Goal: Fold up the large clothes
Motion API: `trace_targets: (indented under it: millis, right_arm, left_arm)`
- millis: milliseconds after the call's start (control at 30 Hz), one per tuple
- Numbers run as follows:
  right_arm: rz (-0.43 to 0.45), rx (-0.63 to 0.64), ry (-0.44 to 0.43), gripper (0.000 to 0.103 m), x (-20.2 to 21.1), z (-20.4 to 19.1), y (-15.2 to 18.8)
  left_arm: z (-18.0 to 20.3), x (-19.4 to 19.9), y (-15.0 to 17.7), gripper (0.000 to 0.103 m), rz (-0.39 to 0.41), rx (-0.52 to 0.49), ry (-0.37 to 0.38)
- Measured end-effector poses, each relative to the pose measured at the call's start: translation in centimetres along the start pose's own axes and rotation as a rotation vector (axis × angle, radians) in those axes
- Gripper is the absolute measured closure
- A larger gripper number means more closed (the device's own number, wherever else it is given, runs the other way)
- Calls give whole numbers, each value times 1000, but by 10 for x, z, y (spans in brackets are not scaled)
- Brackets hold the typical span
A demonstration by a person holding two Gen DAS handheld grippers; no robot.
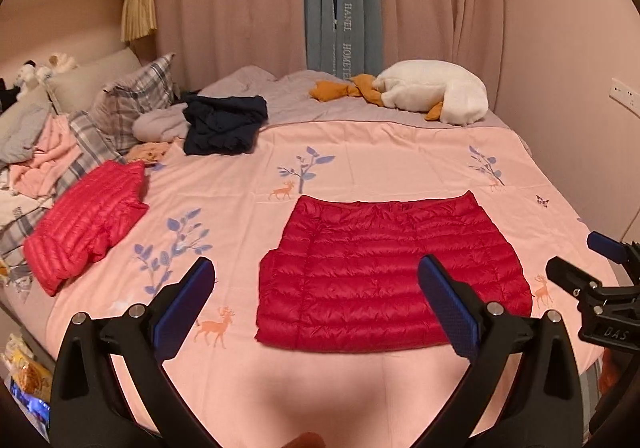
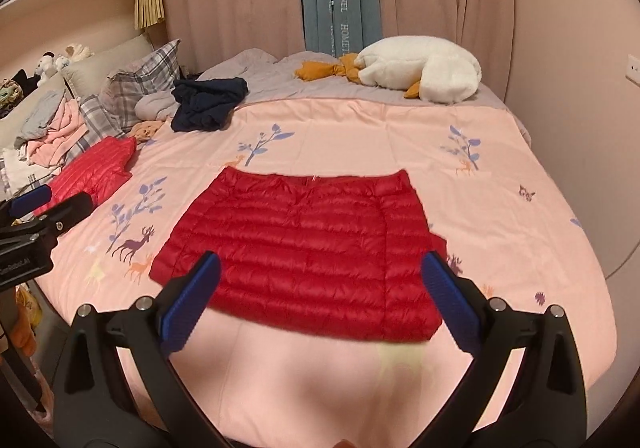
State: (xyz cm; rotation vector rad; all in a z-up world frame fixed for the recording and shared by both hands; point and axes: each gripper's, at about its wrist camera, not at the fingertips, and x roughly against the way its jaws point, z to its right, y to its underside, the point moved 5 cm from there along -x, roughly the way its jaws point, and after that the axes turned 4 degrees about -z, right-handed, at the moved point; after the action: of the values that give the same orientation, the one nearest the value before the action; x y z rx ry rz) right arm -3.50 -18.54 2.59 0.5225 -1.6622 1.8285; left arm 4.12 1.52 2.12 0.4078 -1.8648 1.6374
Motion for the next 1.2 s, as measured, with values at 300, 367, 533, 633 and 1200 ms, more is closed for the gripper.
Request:
trace_targets:
  millis: [300, 367, 533, 633, 1200]
  right_arm:
    - [-22, -17, 6, 2, 1, 2, 17]
    - [-12, -23, 8, 2, 4, 3, 16]
    - [-6, -22, 5, 2, 5, 2, 16]
    - [-8, -22, 3, 2, 5, 3, 16]
    - [-4, -28, 6, 2, 3, 3, 18]
  left_arm:
    - [7, 2, 26, 1, -53, -6, 12]
    - [8, 3, 28, 1, -55, -12, 5]
    - [12, 10, 27, 1, -39, -23, 0]
    - [13, 10, 26, 1, -38, -30, -2]
    - [23, 5, 26, 1, -49, -63, -2]
